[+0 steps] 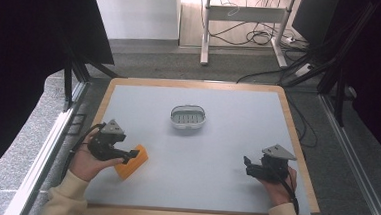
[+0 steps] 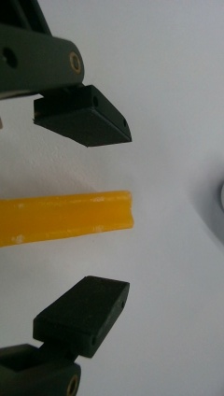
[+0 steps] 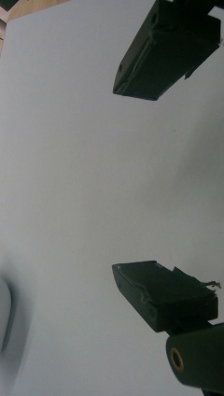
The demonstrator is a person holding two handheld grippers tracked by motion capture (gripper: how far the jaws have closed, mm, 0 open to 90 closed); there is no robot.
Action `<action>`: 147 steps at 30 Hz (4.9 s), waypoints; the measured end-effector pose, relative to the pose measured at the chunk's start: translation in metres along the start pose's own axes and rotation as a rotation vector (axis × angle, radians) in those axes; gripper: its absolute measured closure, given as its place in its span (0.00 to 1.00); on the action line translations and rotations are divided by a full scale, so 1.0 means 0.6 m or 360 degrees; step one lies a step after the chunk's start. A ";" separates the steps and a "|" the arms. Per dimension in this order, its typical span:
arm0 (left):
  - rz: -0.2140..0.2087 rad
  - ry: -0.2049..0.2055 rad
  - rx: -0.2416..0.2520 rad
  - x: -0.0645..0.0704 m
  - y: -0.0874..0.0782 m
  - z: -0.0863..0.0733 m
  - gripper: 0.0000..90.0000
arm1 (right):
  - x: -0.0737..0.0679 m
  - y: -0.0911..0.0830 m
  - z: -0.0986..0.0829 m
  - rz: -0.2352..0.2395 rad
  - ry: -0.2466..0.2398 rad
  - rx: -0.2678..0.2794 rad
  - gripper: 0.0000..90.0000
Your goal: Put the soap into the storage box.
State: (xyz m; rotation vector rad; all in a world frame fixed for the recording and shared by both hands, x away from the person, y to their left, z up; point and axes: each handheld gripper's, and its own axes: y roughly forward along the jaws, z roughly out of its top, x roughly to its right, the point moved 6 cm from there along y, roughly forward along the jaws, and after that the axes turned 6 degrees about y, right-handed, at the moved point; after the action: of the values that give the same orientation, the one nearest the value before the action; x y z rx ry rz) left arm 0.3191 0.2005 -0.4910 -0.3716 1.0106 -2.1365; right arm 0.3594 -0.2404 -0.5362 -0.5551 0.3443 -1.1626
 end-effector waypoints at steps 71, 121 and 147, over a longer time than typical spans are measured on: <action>-0.0036 -0.0091 -0.0418 0.011 0.088 -0.046 0.69 | -0.001 0.003 -0.003 -0.0037 -0.0046 -0.0035 0.14; -0.0078 0.0021 -0.0184 0.011 0.057 0.021 0.69 | 0.002 -0.002 -0.002 -0.0052 0.0000 -0.0008 0.15; -0.0089 0.0101 -0.0146 -0.001 0.050 0.068 0.69 | 0.004 -0.002 -0.004 -0.0063 0.0004 -0.0011 0.15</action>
State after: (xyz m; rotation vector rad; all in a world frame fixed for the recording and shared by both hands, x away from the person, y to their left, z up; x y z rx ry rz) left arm 0.3558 0.1660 -0.4872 -0.3826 1.1495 -2.1684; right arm 0.3579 -0.2434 -0.5371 -0.5688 0.3410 -1.2006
